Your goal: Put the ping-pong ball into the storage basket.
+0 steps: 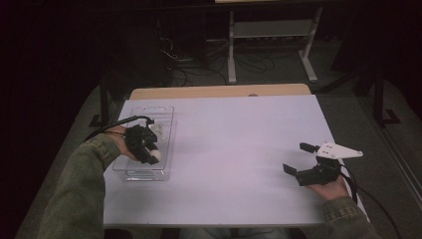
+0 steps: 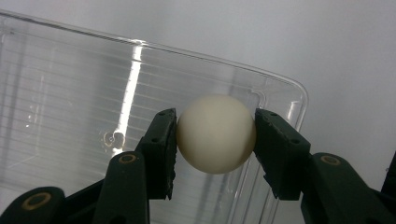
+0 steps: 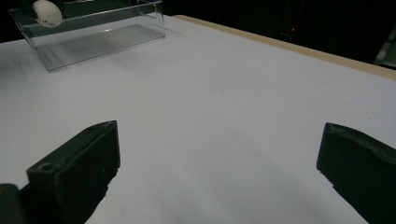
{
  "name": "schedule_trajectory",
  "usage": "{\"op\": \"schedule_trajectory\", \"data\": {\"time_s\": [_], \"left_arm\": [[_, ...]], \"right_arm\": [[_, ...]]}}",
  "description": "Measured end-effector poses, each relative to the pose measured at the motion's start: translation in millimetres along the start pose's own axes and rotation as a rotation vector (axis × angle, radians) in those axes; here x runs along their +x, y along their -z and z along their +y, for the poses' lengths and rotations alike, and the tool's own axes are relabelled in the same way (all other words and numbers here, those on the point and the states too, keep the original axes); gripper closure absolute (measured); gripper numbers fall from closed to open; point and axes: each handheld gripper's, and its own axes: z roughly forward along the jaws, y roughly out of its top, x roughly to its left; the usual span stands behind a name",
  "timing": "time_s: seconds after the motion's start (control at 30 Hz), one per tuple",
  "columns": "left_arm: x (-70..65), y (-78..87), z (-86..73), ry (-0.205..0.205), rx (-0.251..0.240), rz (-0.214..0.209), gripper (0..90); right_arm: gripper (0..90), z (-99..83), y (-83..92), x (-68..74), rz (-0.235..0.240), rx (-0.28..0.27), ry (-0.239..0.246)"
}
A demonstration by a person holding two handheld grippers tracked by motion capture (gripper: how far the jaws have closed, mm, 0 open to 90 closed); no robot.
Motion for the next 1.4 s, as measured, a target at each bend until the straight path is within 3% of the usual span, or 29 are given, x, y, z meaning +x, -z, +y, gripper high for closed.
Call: {"op": "schedule_trajectory", "data": {"time_s": [0.83, 1.4], "left_arm": [[4.0, -26.5, 9.2, -0.014, 0.052, -0.032, 50.4], [6.0, -40.9, 1.5, 0.023, 0.041, -0.061, 50.4]], "right_arm": [[0.0, 0.1, -0.3, 0.4, 0.007, -0.003, 0.001], [0.0, 0.5, 0.2, 0.8, 0.004, -0.008, 0.004]]}}
